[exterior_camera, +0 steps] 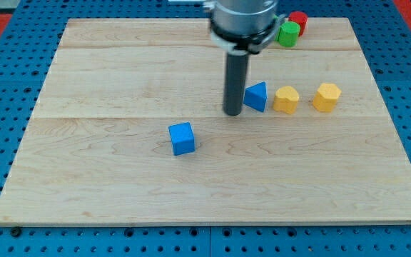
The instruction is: Push the blue cube into the blue triangle
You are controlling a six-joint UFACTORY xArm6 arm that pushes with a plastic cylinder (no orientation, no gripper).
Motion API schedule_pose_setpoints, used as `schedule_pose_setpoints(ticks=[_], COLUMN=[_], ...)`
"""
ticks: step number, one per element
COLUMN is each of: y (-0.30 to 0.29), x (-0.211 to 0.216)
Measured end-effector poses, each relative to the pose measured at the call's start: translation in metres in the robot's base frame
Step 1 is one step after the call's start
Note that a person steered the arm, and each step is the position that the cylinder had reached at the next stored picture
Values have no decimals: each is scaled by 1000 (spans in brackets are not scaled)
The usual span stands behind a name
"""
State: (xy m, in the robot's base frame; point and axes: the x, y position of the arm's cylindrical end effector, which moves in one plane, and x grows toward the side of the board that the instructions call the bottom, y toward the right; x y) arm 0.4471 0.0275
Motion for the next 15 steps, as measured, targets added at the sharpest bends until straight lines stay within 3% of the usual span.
schedule_pose_setpoints(ticks=[1, 2, 5, 6, 7, 8, 10, 13, 15], y=[26, -10, -132, -89, -31, 4, -37, 21, 3], x=[82, 118, 34, 40, 76, 77, 49, 8, -31])
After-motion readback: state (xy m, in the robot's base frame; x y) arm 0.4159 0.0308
